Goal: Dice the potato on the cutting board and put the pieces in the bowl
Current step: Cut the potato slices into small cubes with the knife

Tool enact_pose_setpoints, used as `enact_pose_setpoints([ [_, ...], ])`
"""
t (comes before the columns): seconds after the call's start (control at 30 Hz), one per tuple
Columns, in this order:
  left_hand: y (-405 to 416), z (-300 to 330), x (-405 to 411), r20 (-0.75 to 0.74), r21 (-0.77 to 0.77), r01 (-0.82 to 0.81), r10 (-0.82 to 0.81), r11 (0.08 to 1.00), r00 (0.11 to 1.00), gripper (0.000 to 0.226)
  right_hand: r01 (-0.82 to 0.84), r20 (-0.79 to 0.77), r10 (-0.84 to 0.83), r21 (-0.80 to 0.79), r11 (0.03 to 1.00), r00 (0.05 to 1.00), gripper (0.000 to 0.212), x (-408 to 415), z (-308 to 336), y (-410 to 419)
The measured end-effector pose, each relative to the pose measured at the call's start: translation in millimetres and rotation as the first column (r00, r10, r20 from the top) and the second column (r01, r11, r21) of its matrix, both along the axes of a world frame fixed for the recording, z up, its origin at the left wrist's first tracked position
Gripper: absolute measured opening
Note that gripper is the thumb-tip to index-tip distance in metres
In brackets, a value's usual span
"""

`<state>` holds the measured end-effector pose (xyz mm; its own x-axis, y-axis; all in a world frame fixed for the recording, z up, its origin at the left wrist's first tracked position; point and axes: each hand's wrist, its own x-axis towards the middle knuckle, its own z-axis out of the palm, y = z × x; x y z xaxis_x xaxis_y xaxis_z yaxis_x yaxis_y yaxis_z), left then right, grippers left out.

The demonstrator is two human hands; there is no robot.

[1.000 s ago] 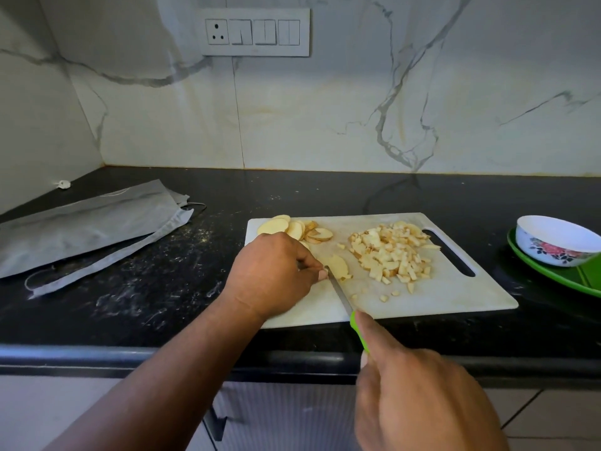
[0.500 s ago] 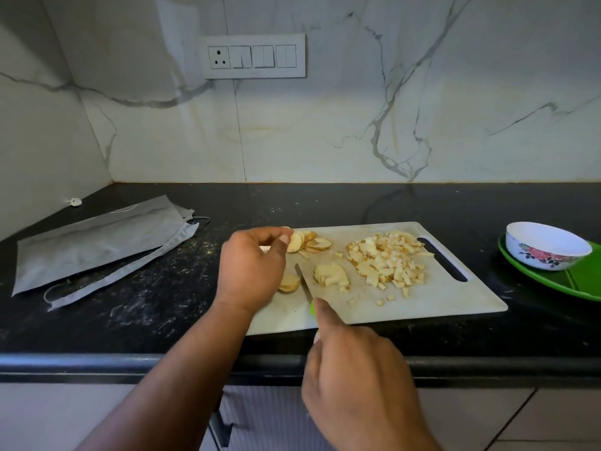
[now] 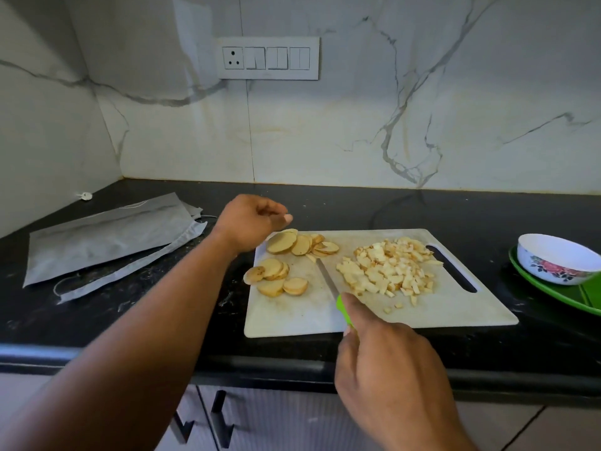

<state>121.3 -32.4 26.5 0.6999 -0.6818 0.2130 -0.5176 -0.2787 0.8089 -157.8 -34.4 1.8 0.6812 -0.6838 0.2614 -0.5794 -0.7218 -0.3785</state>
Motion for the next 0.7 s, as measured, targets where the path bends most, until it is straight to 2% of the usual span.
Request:
enact_pose_setpoints([
  [0.07,-2.5,-6.4,10.8,0.026,0.060,0.078,-0.079,0.995,0.997,0.038,0.012,-0.004,-0.012,0.017,1.000,1.000,0.056,3.3,0.2,-4.9],
  [0.17,-3.4,-17.7,20.1,0.084,0.231,0.150,-0.173,0.961,0.981,0.071,0.074,-0.021,-0.074,0.003,0.997,0.997,0.055,-4.4,3.1,-19.2],
  [0.27,-4.3,-21.0,24.2,0.144,0.283,0.135,-0.182,0.950,0.973,0.072,0.130,-0.035,-0.129,0.018,0.991,0.991,0.052,-11.9,5.4,-29.7],
  [0.43,-2.0,-24.5,26.6,0.171,0.238,0.103,-0.146,0.966,0.974,0.075,0.100,-0.010,-0.100,-0.006,0.995,0.995,0.054,-4.6,0.7,-21.0],
  [0.57,-0.7,-27.4,24.2,0.240,0.180,0.077,-0.120,0.981,0.963,0.077,0.047,-0.052,-0.051,-0.062,0.997,0.997,0.056,-1.7,-3.9,-16.4],
  [0.7,0.3,-32.3,21.8,0.306,0.118,0.090,-0.122,0.989,0.944,0.078,0.084,-0.038,-0.087,-0.087,0.993,0.995,0.056,-9.0,-6.4,-28.7],
])
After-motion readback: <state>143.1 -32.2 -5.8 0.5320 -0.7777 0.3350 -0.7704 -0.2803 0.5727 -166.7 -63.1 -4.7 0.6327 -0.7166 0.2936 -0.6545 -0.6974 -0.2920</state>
